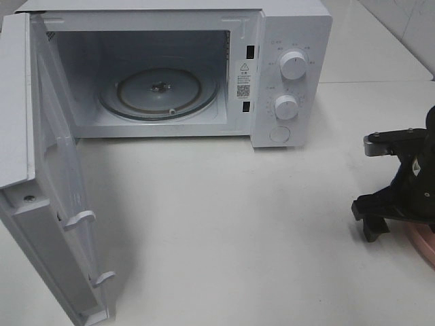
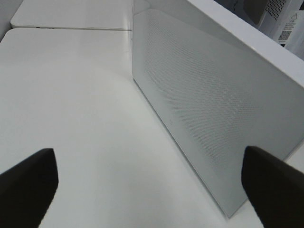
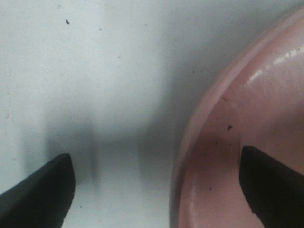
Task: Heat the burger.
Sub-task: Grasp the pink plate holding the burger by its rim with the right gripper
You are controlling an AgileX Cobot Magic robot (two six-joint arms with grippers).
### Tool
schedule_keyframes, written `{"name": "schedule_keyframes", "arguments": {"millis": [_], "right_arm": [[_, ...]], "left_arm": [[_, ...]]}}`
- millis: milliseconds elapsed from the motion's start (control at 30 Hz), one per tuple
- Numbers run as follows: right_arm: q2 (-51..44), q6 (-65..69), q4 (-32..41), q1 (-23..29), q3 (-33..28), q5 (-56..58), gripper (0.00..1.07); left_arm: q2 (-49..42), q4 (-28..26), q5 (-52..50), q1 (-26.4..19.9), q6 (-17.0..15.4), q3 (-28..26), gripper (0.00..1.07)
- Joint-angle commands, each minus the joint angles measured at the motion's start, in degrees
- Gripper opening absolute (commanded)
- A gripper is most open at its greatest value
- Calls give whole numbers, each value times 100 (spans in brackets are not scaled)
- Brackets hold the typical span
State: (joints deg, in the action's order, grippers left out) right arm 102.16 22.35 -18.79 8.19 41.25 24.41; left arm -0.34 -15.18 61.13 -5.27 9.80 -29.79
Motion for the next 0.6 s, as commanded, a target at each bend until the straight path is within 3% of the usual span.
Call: {"name": "schedule_keyframes", "arguments": {"millis": [33, 133, 200, 300, 367, 400, 433, 500, 533, 600], "right_arm": [[138, 34, -74, -23, -6, -80, 85], [138, 34, -74, -23, -6, -69, 82], [138, 74, -74, -23, -6, 52, 64], [138, 80, -74, -23, -6, 74, 60], [138, 74, -80, -23, -11, 80, 42], [138, 74, -80, -23, -11, 80, 42], [138, 80, -109, -23, -11, 74, 31], [138, 97, -132, -23, -11, 80, 27], [138, 143, -212, -23, -11, 109, 17], [138, 143, -229, -23, -11, 138, 13]], "left_arm": [[-103, -29, 34, -6, -23, 11, 98], [-103, -29, 34, -6, -23, 11, 98], [-103, -29, 34, -6, -23, 11, 98], [-103, -29, 34, -6, -23, 11, 98], [-103, -29, 34, -6, -23, 11, 98], [-103, -29, 34, -6, -23, 11, 98], [-103, -29, 34, -6, -23, 11, 98], [-103, -29, 34, -6, -23, 11, 98], [-103, -29, 34, -6, -23, 11, 98], [-103, -29, 34, -6, -23, 11, 98]]}}
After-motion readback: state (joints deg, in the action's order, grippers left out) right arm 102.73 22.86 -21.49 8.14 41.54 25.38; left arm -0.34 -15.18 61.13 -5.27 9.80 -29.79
